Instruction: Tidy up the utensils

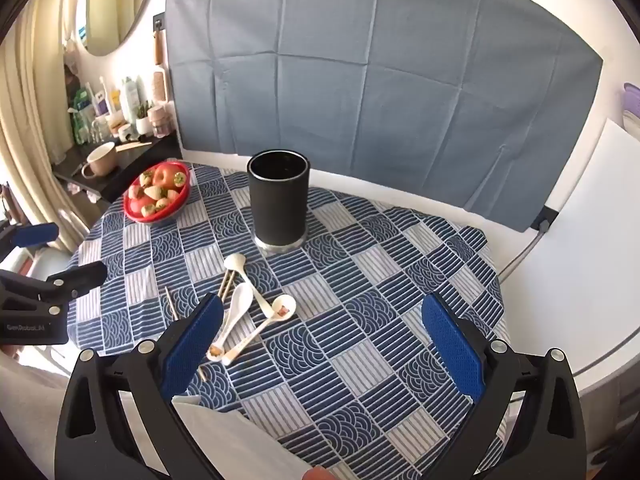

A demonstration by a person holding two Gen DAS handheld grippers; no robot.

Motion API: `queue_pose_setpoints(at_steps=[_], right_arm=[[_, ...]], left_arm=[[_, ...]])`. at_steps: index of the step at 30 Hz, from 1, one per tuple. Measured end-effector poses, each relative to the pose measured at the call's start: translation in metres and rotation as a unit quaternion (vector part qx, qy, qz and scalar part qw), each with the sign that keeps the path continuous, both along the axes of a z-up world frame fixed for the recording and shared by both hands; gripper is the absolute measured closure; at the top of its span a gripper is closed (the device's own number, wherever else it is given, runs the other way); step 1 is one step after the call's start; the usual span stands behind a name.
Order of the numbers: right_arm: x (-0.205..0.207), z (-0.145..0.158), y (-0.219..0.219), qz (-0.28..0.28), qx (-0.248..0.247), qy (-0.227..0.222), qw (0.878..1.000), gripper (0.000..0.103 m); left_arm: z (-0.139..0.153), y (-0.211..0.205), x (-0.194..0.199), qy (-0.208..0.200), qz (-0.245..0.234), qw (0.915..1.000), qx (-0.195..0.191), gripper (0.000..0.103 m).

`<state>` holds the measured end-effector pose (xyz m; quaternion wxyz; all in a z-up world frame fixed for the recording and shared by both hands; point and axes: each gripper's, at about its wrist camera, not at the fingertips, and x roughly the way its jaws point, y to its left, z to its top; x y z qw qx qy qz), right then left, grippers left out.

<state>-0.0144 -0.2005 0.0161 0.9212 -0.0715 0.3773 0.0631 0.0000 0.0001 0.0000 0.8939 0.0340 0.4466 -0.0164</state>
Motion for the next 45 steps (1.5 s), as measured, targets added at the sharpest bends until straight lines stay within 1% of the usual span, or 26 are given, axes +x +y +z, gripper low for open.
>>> queue_pose_setpoints(at_steps=[6, 7, 9, 14, 15, 28, 45], right_arm=[[0.002, 0.002, 0.001, -0.001, -0.001, -0.001, 1.000, 0.008], [0.001, -0.002, 0.003, 0.000, -0.003, 0.000, 1.000, 0.008], [-0.001, -0.003, 0.003, 0.000, -0.003, 0.000, 1.000, 0.008], [-0.002, -0.002, 0.001, 0.002, -0.003, 0.005, 1.000, 0.008], [0.002, -0.005, 0.006, 0.004, -0.006, 0.009, 1.000, 0.008], [0.003, -0.009, 0.007, 0.003, -0.009, 0.012, 1.000, 0.008], [0.005, -0.010, 0.012, 0.011, -0.014, 0.020, 1.000, 0.008]], left_arm=[[0.000, -0.002, -0.001, 0.001, 0.009, 1.0000, 0.003, 0.006], [-0.001, -0.002, -0.001, 0.001, 0.009, 1.0000, 0.003, 0.006], [0.000, -0.001, 0.001, 0.005, 0.009, 1.0000, 0.001, 0.006], [-0.001, 0.003, -0.001, -0.002, 0.009, 1.0000, 0.002, 0.006], [-0.001, 0.002, -0.001, -0.002, 0.009, 1.0000, 0.002, 0.006], [-0.005, 0.004, 0.000, 0.005, 0.008, 1.0000, -0.003, 0.006], [-0.006, 0.005, 0.001, 0.008, 0.013, 0.9999, 0.004, 0.006]])
